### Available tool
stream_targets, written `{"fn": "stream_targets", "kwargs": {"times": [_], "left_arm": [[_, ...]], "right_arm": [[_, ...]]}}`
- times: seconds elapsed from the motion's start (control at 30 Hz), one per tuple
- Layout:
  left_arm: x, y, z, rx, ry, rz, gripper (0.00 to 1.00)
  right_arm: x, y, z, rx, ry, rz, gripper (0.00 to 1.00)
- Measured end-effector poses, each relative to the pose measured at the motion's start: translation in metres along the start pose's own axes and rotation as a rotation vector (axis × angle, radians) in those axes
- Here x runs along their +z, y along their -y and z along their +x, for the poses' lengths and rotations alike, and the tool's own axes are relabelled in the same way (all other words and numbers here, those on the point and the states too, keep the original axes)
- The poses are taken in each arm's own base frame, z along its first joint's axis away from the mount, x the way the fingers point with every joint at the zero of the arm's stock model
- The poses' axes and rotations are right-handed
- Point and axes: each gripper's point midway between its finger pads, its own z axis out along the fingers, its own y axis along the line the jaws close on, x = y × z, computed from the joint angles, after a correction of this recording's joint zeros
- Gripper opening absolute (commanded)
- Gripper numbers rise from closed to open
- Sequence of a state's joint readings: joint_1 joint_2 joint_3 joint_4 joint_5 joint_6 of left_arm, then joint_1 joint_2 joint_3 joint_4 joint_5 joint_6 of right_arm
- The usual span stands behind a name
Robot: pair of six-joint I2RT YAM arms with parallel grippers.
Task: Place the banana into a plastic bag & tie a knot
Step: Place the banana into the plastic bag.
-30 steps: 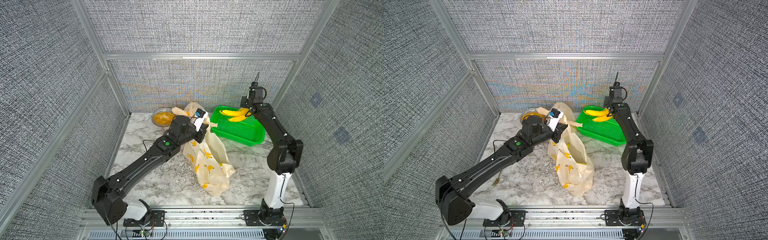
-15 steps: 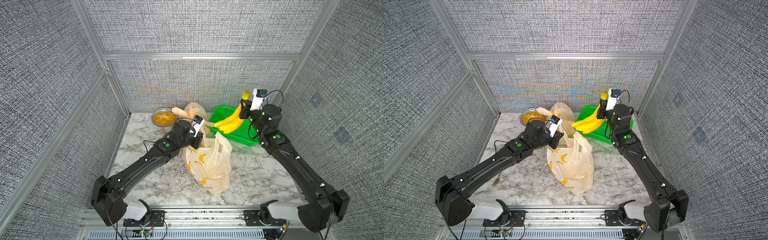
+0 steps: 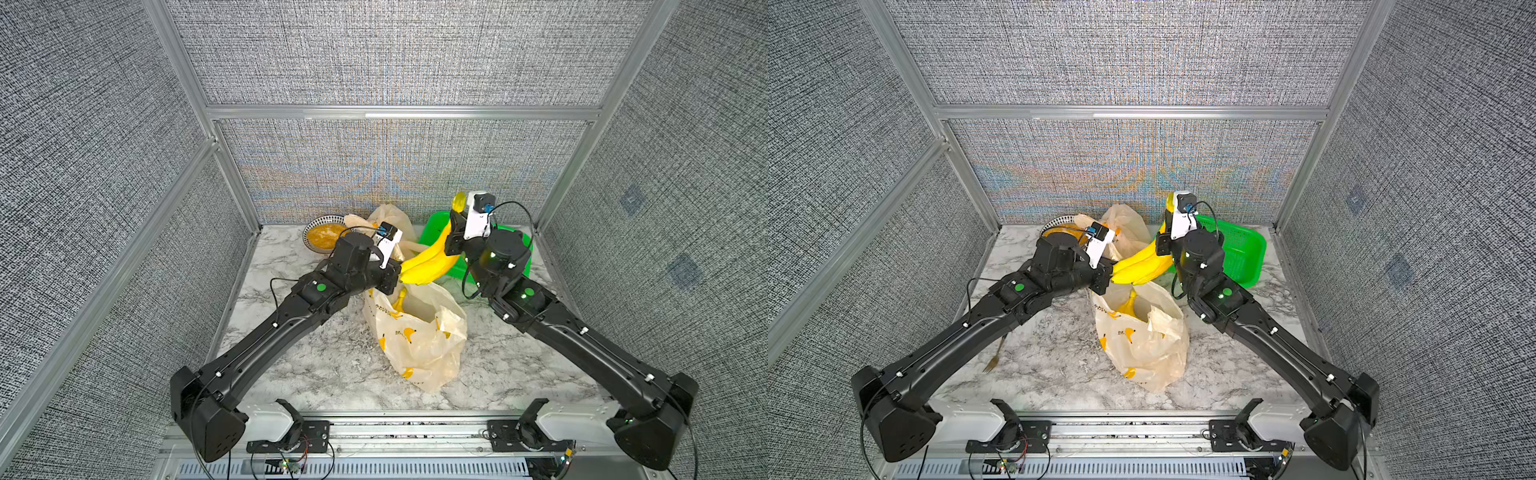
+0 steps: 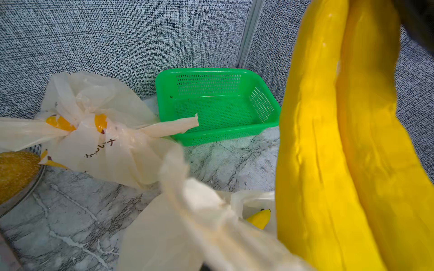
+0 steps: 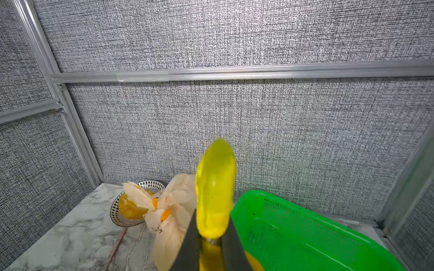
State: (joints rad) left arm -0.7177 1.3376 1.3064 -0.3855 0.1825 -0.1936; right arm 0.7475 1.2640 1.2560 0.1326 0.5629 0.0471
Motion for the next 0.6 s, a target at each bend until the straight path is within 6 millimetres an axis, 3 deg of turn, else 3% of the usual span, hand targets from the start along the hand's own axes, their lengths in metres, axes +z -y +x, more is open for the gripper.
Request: {"fn": "stream_targets", "kwargs": {"times": [0.33, 0.6], "left_arm": [[0.000, 0.000, 0.011, -0.035, -0.046, 0.014, 0.00], [-0.013, 0.006, 0.006, -0.030, -0.025, 0.036, 0.00]], "right_arm": [[-0.021, -0.010, 0.063, -0.065, -0.255, 0.214, 0.00], [-0.039, 0.017, 0.073, -0.115, -0.318, 0.437, 0.00]]}}
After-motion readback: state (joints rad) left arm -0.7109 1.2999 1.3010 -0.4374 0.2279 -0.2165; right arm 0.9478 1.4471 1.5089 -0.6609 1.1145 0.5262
